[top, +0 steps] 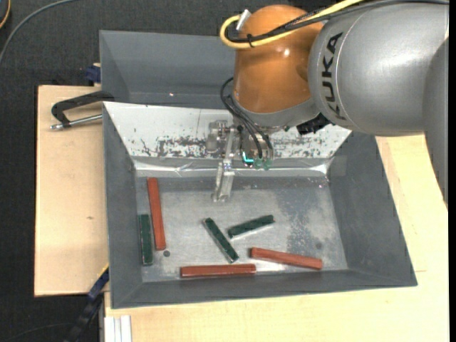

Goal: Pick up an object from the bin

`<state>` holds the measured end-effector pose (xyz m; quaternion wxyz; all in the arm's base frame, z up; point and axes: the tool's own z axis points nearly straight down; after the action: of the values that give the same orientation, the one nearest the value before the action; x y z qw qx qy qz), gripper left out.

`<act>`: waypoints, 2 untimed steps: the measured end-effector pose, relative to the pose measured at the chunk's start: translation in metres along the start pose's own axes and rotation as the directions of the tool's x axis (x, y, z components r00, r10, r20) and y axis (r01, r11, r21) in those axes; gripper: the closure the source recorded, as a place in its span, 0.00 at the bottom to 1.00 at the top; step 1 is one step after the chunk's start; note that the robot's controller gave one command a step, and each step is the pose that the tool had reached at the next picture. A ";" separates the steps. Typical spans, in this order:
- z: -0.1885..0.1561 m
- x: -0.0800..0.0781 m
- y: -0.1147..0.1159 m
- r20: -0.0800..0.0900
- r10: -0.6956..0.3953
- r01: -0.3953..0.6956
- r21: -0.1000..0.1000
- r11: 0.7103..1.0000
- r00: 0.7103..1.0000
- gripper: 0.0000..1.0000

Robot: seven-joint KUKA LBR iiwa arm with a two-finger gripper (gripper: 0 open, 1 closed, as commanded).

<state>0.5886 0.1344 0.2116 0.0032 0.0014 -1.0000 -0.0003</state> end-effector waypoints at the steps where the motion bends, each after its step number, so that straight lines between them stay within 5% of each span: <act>1: 0.087 0.050 -0.041 0.002 -0.274 0.274 0.002 0.962 0.962 0.00; 2: 0.142 0.077 -0.040 0.004 -0.133 0.133 0.000 0.991 0.991 0.00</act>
Offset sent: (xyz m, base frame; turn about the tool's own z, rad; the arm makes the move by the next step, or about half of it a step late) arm -0.0502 -0.0417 -0.0855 -0.2783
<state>0.5103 0.0938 0.0699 0.0014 0.0680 -0.9977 -0.0006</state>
